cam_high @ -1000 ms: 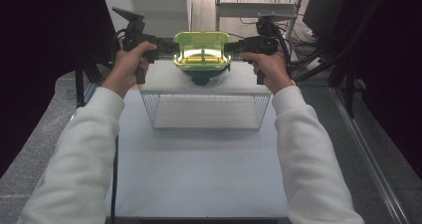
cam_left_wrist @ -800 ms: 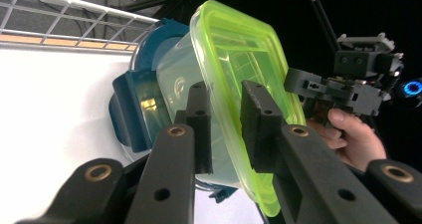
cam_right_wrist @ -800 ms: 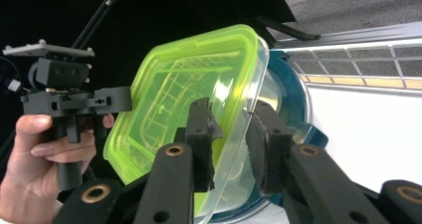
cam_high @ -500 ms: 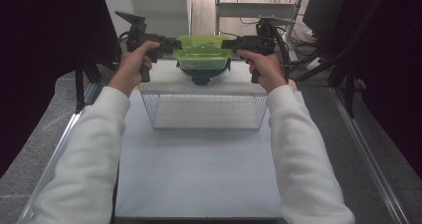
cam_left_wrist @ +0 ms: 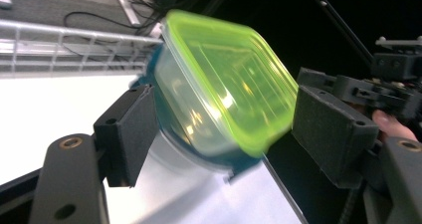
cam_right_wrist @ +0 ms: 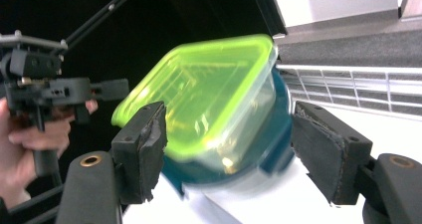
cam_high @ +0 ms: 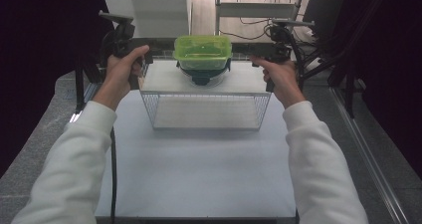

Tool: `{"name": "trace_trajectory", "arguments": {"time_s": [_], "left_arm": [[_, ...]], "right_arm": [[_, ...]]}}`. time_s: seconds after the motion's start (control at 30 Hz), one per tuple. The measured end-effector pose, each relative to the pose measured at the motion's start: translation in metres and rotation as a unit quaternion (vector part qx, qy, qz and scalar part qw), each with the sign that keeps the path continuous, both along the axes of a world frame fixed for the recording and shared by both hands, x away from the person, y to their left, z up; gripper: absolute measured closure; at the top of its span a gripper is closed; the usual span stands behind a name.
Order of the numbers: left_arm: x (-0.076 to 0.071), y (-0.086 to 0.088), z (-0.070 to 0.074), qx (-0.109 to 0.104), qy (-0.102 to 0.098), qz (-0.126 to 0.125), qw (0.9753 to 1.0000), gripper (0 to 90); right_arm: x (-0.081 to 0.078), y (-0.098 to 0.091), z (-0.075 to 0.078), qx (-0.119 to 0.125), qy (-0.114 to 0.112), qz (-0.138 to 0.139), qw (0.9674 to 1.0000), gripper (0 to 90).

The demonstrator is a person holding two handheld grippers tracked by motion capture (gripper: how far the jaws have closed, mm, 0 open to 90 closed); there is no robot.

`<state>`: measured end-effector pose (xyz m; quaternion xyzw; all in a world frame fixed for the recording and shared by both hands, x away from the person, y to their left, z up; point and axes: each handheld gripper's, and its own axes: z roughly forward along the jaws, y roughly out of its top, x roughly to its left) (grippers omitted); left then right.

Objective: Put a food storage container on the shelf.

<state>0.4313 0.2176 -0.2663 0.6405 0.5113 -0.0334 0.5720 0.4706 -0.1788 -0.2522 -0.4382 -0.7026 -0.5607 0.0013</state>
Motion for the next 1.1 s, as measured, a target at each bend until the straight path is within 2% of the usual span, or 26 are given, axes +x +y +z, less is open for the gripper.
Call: {"name": "trace_trajectory", "arguments": {"time_s": [0.07,0.2,0.33,0.4,0.47,0.53,0.6,0.77,0.87,0.97,1.1], "left_arm": [[-0.013,0.004,-0.003,-0.001,-0.005,-0.001,1.0000,24.9],[-0.043,0.010,-0.014,0.015,-0.016,0.000,0.9998,25.3],[-0.072,0.013,-0.035,0.026,-0.021,-0.011,0.9994,25.4],[-0.085,0.014,-0.046,0.028,-0.025,-0.018,0.9991,25.6],[-0.098,0.013,-0.059,0.047,-0.025,-0.018,0.9984,25.7],[-0.110,0.013,-0.073,0.046,-0.026,-0.021,0.9984,25.8],[-0.121,0.012,-0.089,0.055,-0.022,-0.020,0.9980,26.0],[-0.143,0.011,-0.124,0.068,-0.015,-0.016,0.9974,26.3],[-0.153,0.007,-0.139,0.086,-0.016,-0.015,0.9961,26.4],[-0.157,0.002,-0.152,0.088,-0.008,-0.021,0.9958,27.0],[-0.160,-0.003,-0.165,0.084,0.004,-0.024,0.9961,27.4]], "right_arm": [[-0.012,-0.009,-0.001,-0.004,-0.013,0.010,0.9999,29.1],[-0.032,-0.023,-0.007,-0.008,-0.022,0.030,0.9993,27.1],[-0.055,-0.035,-0.019,-0.039,-0.033,0.044,0.9977,26.2],[-0.067,-0.039,-0.028,-0.055,-0.038,0.048,0.9967,26.2],[-0.078,-0.044,-0.040,-0.064,-0.042,0.053,0.9956,26.0],[-0.090,-0.049,-0.052,-0.074,-0.046,0.054,0.9948,25.4],[-0.102,-0.056,-0.066,-0.076,-0.047,0.053,0.9946,25.4],[-0.125,-0.075,-0.101,-0.086,-0.033,0.045,0.9947,25.4],[-0.136,-0.081,-0.118,-0.105,-0.024,0.045,0.9932,25.4],[-0.143,-0.085,-0.134,-0.122,-0.013,0.045,0.9914,25.4],[-0.147,-0.088,-0.145,-0.126,-0.005,0.045,0.9910,25.5]]}}
